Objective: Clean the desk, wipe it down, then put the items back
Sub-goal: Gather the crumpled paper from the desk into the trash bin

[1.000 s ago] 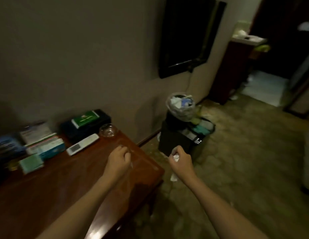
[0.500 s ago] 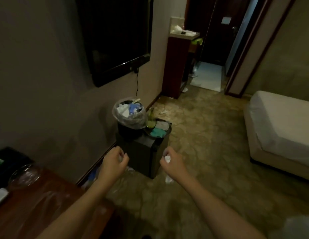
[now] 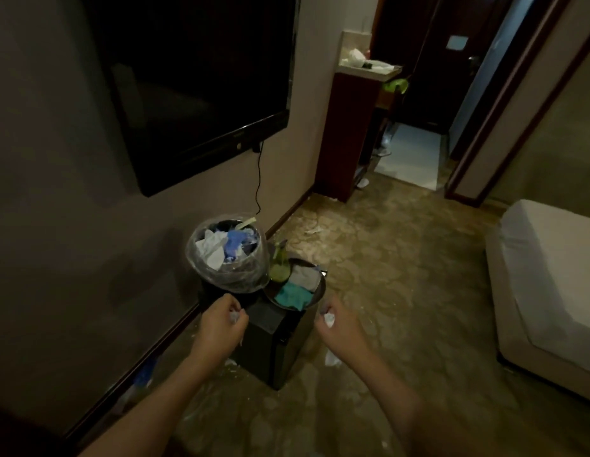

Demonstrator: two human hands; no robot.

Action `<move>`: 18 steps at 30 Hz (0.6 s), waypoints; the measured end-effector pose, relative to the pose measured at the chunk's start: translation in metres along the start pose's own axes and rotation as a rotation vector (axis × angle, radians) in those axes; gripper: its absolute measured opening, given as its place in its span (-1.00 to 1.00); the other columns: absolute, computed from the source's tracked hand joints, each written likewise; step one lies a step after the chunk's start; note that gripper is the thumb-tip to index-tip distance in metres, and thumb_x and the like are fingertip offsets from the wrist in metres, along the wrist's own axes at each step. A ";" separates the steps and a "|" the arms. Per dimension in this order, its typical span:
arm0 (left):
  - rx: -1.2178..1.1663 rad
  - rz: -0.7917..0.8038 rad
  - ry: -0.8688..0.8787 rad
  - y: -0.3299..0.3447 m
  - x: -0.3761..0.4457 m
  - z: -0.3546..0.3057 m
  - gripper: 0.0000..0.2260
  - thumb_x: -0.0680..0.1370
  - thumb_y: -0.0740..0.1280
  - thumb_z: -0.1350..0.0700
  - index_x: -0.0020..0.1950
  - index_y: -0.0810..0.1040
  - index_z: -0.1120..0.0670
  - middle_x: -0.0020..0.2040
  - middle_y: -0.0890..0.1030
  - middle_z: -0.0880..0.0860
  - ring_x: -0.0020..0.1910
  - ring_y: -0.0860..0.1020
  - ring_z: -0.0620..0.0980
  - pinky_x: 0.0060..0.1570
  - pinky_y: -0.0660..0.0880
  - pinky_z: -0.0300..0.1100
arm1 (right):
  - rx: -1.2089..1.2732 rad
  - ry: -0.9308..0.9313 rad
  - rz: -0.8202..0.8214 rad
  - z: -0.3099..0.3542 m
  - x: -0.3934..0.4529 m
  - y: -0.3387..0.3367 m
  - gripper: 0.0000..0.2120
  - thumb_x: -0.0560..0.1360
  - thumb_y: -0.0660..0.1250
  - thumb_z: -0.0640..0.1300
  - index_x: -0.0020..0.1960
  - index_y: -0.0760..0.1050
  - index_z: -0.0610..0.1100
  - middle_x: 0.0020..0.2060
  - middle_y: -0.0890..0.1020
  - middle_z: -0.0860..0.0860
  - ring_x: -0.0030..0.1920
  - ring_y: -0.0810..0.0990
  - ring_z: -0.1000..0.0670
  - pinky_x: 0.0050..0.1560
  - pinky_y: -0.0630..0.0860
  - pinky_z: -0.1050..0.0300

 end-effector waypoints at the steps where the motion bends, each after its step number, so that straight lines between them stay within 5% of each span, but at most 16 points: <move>1: 0.008 -0.007 -0.021 0.005 0.012 0.003 -0.96 0.52 0.32 0.17 -0.12 0.49 0.12 -0.22 0.54 0.03 -0.25 0.53 -0.07 -0.24 0.49 -0.12 | 0.003 0.005 0.017 -0.005 0.016 0.002 -0.83 0.49 0.28 -0.21 -0.18 0.32 -0.02 -0.17 0.53 -0.16 -0.18 0.45 -0.02 -0.19 0.30 0.12; 7: 0.004 -0.033 -0.124 0.013 0.096 0.018 -0.97 0.53 0.32 0.19 -0.10 0.51 0.09 -0.15 0.56 0.03 -0.23 0.57 -0.10 -0.25 0.53 -0.24 | -0.014 -0.051 0.133 -0.018 0.130 0.020 -0.78 0.47 0.25 -0.12 -0.23 0.25 0.09 -0.33 0.42 0.04 -0.34 0.40 0.12 -0.30 0.34 0.20; 10: -0.012 -0.110 -0.176 0.006 0.139 0.016 -1.00 0.54 0.32 0.16 -0.07 0.52 0.07 -0.14 0.56 0.01 -0.25 0.58 -0.11 -0.36 0.48 -0.34 | -0.004 -0.059 0.168 -0.014 0.196 0.026 -0.85 0.50 0.26 -0.16 -0.19 0.30 -0.02 -0.36 0.41 0.05 -0.36 0.39 0.13 -0.36 0.28 0.27; 14: -0.073 -0.265 -0.322 0.003 0.173 0.031 -0.94 0.53 0.30 0.19 -0.15 0.52 0.09 -0.17 0.56 0.04 -0.19 0.56 -0.01 -0.22 0.52 -0.14 | 0.023 -0.094 0.206 -0.001 0.258 0.046 -0.91 0.55 0.24 -0.17 -0.07 0.34 -0.15 -0.36 0.37 0.08 -0.34 0.37 0.12 -0.41 0.22 0.34; 18: -0.154 -0.282 -0.480 0.012 0.204 0.057 -0.93 0.53 0.28 0.22 -0.13 0.53 0.17 -0.19 0.57 0.08 -0.16 0.56 0.02 -0.22 0.47 -0.20 | 0.081 -0.130 0.196 0.007 0.301 0.080 -0.89 0.56 0.26 -0.15 -0.09 0.33 -0.13 -0.27 0.40 0.09 -0.25 0.42 0.05 -0.34 0.29 0.33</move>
Point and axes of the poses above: each hand's wrist, its own x-axis towards the middle knuckle, its own y-axis out of the palm, z = x × y, the point moved 6 cm from there along x, towards the middle knuckle
